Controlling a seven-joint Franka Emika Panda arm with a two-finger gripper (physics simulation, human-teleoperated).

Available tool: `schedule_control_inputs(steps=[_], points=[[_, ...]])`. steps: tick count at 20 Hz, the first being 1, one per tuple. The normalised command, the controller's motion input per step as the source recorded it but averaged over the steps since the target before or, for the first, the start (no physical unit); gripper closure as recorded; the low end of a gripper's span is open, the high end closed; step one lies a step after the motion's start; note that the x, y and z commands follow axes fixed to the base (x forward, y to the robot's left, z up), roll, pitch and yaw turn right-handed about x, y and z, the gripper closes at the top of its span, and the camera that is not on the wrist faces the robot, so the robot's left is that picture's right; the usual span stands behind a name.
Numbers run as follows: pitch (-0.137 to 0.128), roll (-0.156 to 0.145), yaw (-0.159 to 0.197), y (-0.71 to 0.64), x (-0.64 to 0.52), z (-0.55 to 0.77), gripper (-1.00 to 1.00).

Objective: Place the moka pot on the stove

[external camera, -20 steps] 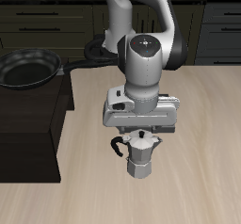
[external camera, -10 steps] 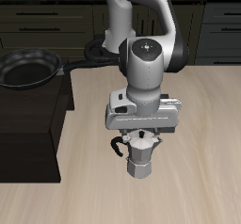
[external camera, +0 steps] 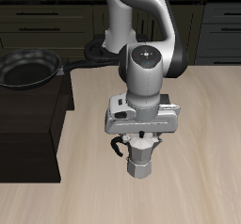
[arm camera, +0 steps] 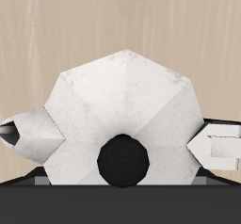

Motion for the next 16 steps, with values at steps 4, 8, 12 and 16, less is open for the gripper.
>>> schedule_control_inputs(steps=[4, 8, 12, 16], points=[[0.013, -0.027, 0.004, -0.14, 0.07, -0.09, -1.0], [-0.025, -0.008, 0.033, -0.12, 0.04, -0.01, 1.0], [-0.026, 0.01, 0.024, -0.05, 0.02, 0.07, 1.0], [-0.025, 0.002, 0.013, -0.07, 0.04, 0.13, 1.0]])
